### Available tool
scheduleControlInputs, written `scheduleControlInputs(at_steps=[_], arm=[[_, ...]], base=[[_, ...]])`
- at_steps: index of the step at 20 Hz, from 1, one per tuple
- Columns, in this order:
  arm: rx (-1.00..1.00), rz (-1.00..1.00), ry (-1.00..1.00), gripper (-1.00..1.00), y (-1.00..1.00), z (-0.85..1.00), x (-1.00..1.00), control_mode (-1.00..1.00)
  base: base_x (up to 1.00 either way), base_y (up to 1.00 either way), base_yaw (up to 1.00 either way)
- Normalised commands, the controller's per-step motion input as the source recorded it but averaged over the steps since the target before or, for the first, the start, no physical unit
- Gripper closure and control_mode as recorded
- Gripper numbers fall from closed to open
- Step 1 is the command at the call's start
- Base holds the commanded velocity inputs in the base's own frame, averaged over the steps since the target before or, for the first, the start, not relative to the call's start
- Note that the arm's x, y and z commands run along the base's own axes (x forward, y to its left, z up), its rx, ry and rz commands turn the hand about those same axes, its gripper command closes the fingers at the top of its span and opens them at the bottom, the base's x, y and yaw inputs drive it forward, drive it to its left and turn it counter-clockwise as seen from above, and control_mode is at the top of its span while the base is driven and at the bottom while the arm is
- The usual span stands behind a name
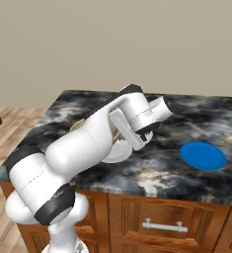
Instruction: Move the bowls from the cabinet to the plates on the dining table.
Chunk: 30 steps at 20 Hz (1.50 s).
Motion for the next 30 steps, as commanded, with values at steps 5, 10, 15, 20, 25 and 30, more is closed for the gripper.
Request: scheduleControlInputs(at_steps=[5, 10, 15, 20, 25, 30], arm=[[0.02, 0.00, 0.00, 1.00, -0.05, -0.15, 0.20, -1.00], [0.00, 0.00, 0.01, 1.00, -0.03, -0.16, 0.19, -1.00], [0.00, 0.00, 0.00, 1.00, -0.07, -0.13, 0.20, -1.00], [0.00, 0.00, 0.00, 1.00, -0.04, -0.15, 0.20, -1.00], [0.00, 0.00, 0.00, 1.00, -0.04, -0.16, 0.21, -1.00], [0.00, 0.00, 0.00, 1.00, -0.05, -0.16, 0.22, -1.00]], base=[[0.00, 0.00, 0.00], [0.00, 0.00, 0.00], [0.00, 0.00, 0.00], [0.00, 0.00, 0.00], [0.00, 0.00, 0.00], [0.00, 0.00, 0.00]])
